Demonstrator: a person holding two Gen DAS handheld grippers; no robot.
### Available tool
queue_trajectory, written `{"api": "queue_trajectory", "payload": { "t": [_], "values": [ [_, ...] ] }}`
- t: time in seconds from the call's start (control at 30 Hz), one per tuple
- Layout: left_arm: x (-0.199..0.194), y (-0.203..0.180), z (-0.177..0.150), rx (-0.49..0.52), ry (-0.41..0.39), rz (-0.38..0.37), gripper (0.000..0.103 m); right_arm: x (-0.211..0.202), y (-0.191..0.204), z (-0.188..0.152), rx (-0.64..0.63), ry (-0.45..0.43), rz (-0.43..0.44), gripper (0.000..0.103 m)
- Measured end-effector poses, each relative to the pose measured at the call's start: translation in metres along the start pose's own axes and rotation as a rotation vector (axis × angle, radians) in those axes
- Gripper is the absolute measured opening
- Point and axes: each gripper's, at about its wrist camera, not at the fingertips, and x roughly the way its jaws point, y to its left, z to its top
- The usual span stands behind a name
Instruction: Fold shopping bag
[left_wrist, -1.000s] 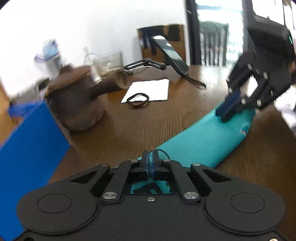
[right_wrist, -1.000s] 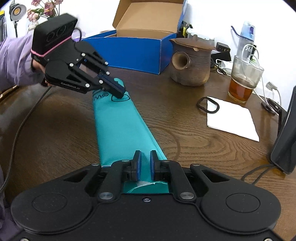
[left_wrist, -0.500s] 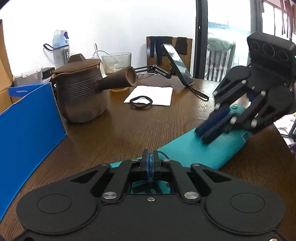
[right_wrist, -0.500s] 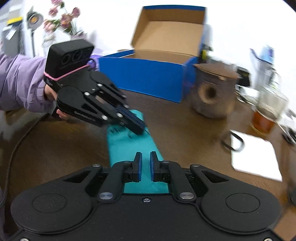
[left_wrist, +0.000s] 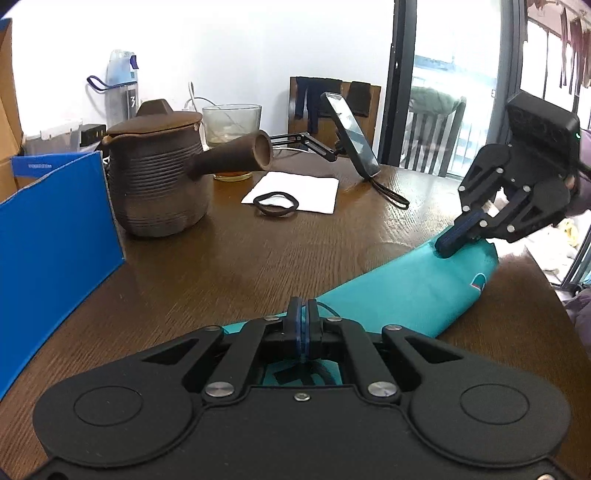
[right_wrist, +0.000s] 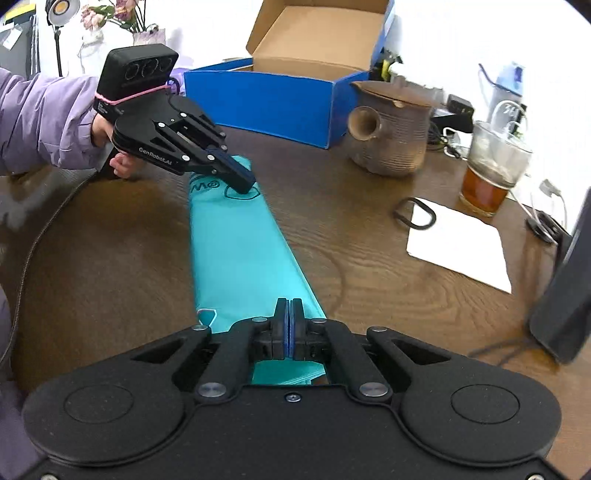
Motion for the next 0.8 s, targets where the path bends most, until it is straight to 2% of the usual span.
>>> {"api": "queue_trajectory", "payload": {
  "t": [0.17,0.3,0.4,0.47,0.63,0.67,0.77,0.8],
  "values": [
    [0.0,-0.001,0.0,-0.004,-0.005,0.009,0.005,0.0,-0.023,-0.013,0.142,-0.084,0.084,0.0],
    [0.0,-0.004,0.001,0.015,0.002,0.019,0.005,-0.016,-0.011,-0.01,0.097,-0.116,0.085,0.0],
    [0.0,-0.001,0.001,0.001,0.002,0.007,0.005,-0.02,-0.005,-0.013,0.058,-0.104,0.094,0.0],
    [0.0,0.0,0.002,0.0,0.004,0.004,0.005,-0.015,-0.005,-0.02,0.051,-0.086,0.075,0.0],
    [0.0,0.003,0.0,-0.014,-0.003,-0.003,0.005,-0.02,0.009,-0.029,0.007,-0.138,0.018,0.0],
    [0.0,0.003,0.0,-0.013,-0.003,-0.003,0.005,-0.022,0.01,-0.029,0.004,-0.156,0.008,0.0],
    [0.0,0.003,0.0,-0.009,-0.001,-0.002,0.005,-0.031,0.001,-0.023,0.09,-0.165,0.058,0.0],
    [0.0,0.003,0.001,-0.008,0.0,-0.002,0.005,-0.032,0.002,-0.025,0.072,-0.162,0.058,0.0]
  ]
}}
